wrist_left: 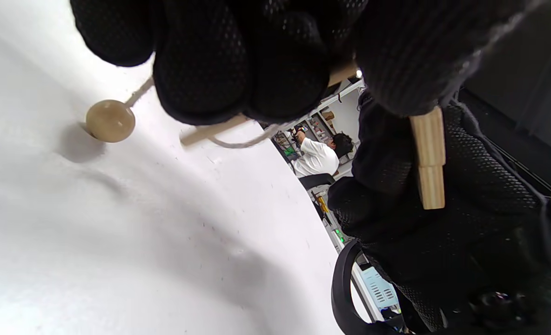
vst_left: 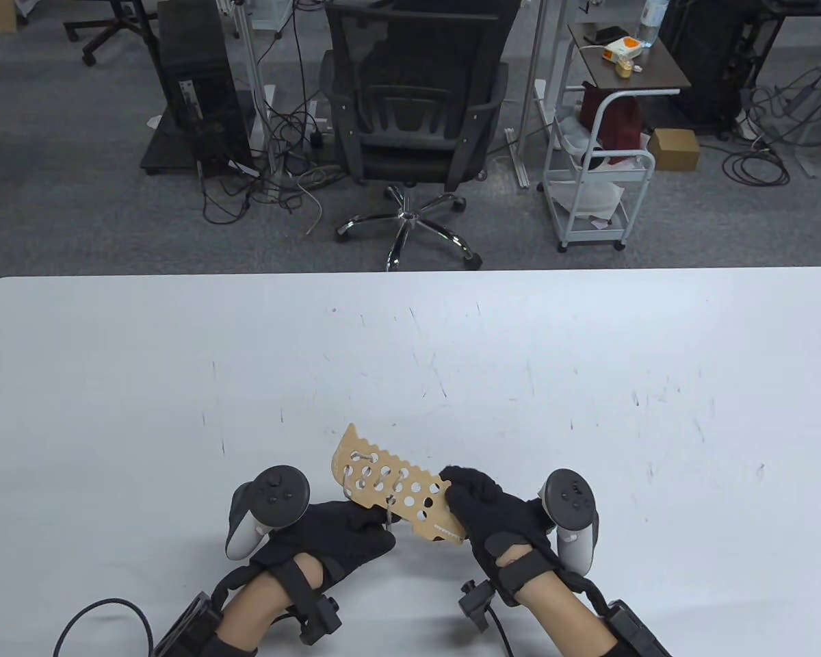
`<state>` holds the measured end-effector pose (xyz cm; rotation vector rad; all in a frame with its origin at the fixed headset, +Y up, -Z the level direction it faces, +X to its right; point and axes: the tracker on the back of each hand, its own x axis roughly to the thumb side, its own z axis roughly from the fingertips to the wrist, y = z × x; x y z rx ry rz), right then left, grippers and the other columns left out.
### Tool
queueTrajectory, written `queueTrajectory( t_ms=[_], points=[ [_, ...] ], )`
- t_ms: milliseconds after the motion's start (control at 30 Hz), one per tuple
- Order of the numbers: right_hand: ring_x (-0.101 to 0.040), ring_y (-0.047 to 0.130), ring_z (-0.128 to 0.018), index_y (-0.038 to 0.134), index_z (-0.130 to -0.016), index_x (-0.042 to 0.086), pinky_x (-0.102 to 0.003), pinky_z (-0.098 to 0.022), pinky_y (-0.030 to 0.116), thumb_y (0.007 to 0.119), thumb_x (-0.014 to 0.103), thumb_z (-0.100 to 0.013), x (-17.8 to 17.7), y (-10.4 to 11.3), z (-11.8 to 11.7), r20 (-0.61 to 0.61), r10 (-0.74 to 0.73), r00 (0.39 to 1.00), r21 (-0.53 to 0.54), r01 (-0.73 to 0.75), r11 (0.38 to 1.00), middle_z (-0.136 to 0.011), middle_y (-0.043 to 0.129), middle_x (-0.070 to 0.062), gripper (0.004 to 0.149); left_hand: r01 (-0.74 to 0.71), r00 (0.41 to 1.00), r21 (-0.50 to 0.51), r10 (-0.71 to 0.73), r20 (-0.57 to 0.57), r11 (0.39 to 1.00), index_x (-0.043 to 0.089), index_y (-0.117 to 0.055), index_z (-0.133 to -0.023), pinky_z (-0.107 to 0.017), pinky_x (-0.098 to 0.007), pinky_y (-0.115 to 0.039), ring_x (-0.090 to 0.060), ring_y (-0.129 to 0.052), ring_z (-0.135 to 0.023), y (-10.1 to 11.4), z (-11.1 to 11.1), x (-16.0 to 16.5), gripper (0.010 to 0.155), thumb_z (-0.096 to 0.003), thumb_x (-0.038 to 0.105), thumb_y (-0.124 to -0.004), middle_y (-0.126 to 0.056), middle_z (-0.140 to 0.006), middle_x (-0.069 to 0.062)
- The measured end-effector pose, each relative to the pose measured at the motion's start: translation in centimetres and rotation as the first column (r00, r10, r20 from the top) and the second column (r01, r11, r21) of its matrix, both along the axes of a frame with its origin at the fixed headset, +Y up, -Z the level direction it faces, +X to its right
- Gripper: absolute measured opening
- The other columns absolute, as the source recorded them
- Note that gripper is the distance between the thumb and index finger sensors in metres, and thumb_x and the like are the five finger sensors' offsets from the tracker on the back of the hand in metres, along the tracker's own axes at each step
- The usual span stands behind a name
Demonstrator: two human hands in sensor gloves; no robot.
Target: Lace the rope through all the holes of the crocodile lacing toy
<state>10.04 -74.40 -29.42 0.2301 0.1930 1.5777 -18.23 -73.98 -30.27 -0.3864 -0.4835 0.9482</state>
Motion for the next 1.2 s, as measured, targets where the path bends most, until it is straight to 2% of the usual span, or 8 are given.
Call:
queueTrajectory(
  t_ms=[100, 400, 733, 1200],
  points=[
    [-0.026, 0.106, -0.05, 0.065, -0.09, 0.006, -0.046, -0.042, 0.081, 0.076, 0.034, -0.048, -0.2, 0.0, 0.0, -0.015, 0.001, 1.0, -0.007, -0.001, 1.0, -0.072, 0.096, -0.008, 0.052, -0.002, 1.0, -0.005, 0.002, -0.014, 1.0, 0.034, -0.089, -0.085, -0.064, -0.051, -0.072, -0.024, -0.096, -0.06, 0.0, 0.0, 0.0, 0.048, -0.0401, 0.049, -0.09, -0.097, -0.069, 0.003],
    [-0.025, 0.107, -0.047, 0.069, -0.09, 0.005, -0.046, -0.041, 0.081, 0.082, 0.035, -0.046, -0.1, 0.1, -0.2, -0.07, 0.042, 0.997, 0.006, -0.042, 0.999, -0.071, 0.099, -0.007, 0.054, -0.017, 0.999, 0.043, 0.019, -0.049, 0.999, 0.033, -0.095, -0.082, -0.064, -0.051, -0.073, -0.025, -0.097, -0.061, 0.5, -0.1, -0.5, 0.044, -0.0409, 0.047, -0.088, -0.099, -0.07, 0.001],
    [-0.023, 0.108, -0.045, 0.071, -0.089, 0.006, -0.044, -0.041, 0.083, 0.081, 0.034, -0.046, 1.5, 0.1, -0.7, 0.051, 0.052, 0.997, 0.005, -0.053, 0.999, -0.07, 0.1, -0.007, 0.052, -0.04, 0.995, 0.068, 0.045, -0.086, 0.997, 0.032, -0.094, -0.083, -0.065, -0.052, -0.072, -0.025, -0.097, -0.064, 1.1, -0.2, -1.4, 0.044, -0.0405, 0.041, -0.086, -0.098, -0.073, 0.001],
    [-0.024, 0.107, -0.046, 0.071, -0.089, 0.006, -0.045, -0.041, 0.082, 0.081, 0.034, -0.046, 3.2, 0.0, -1.5, 0.159, 0.086, 0.983, -0.003, -0.087, 0.996, -0.071, 0.099, -0.008, 0.051, -0.119, 0.979, 0.111, 0.135, -0.152, 0.987, 0.033, -0.089, -0.087, -0.066, -0.053, -0.07, -0.026, -0.094, -0.069, 2.5, -0.5, -3.5, 0.046, -0.0413, 0.031, -0.084, -0.095, -0.079, 0.0]
  ],
)
